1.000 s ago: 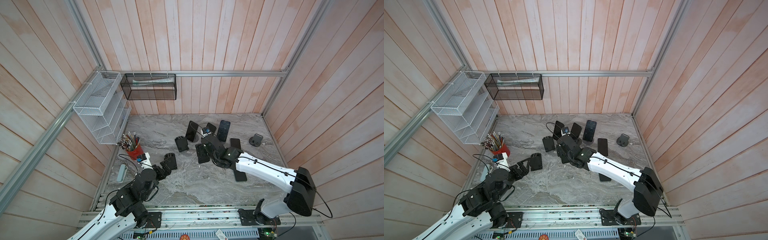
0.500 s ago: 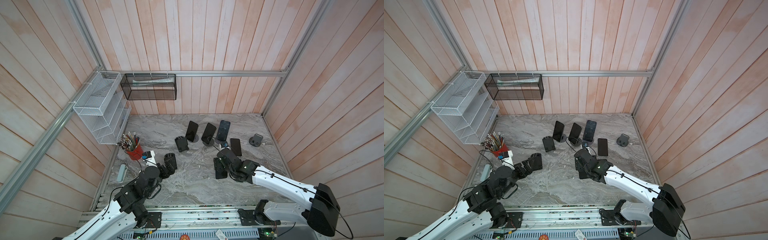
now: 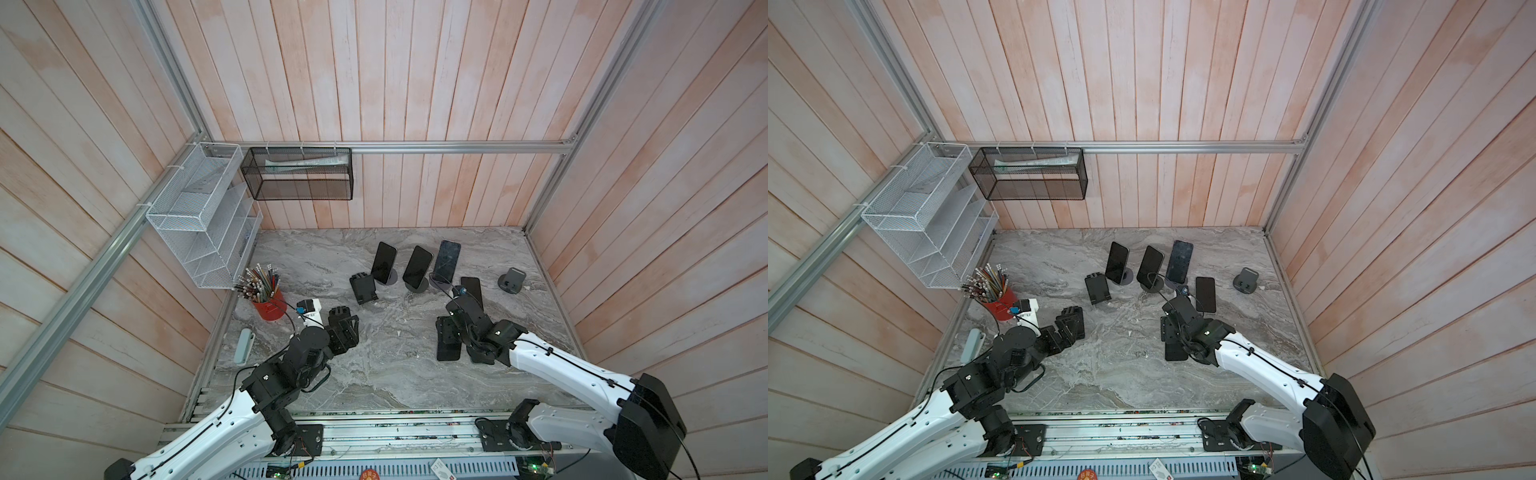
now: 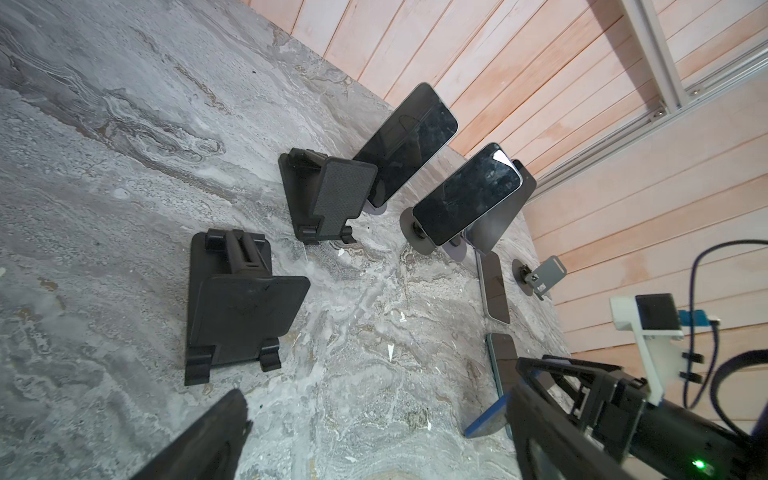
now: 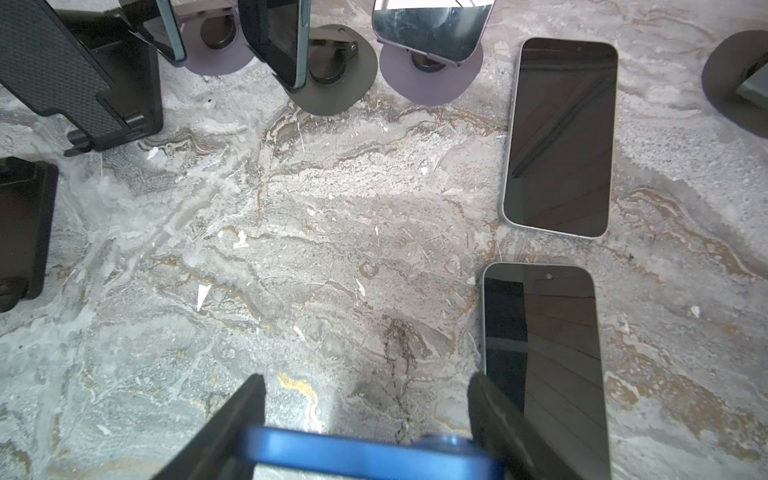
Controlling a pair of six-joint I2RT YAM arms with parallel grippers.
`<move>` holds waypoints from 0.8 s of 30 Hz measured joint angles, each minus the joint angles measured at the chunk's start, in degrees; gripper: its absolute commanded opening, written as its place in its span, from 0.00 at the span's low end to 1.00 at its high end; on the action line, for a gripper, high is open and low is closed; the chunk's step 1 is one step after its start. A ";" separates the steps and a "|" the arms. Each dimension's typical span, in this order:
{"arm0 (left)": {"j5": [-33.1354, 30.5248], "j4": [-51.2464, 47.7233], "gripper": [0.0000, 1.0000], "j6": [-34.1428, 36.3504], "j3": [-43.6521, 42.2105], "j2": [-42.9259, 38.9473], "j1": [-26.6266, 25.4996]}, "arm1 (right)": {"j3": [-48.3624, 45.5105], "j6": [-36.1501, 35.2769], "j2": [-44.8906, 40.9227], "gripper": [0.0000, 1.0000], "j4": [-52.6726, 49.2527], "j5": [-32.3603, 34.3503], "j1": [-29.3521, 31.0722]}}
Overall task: Remove the phone from the phone stand
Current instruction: 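Lift the blue-edged phone with the right gripper back toward the table middle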
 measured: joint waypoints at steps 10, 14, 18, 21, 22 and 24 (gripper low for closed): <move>1.68 1.62 0.99 -0.59 0.02 0.94 0.00 | -0.04 -2.01 4.59 0.71 4.20 -2.95 -2.86; 2.78 1.99 0.98 -1.07 0.00 0.90 0.00 | -0.04 -2.67 7.13 0.71 5.07 -3.67 -3.85; 3.28 2.01 0.98 -1.66 0.00 0.83 0.00 | -0.09 -2.89 9.18 0.71 5.64 -4.63 -5.01; 3.48 2.03 0.98 -1.90 0.00 0.66 0.00 | -0.11 -3.41 10.60 0.71 6.73 -5.29 -5.57; 3.61 2.03 0.98 -1.92 0.00 0.66 0.00 | -0.11 -3.54 11.21 0.71 7.10 -5.66 -5.77; 3.85 2.05 0.98 -1.92 0.00 0.66 0.00 | -0.13 -3.78 12.13 0.71 7.50 -5.99 -5.97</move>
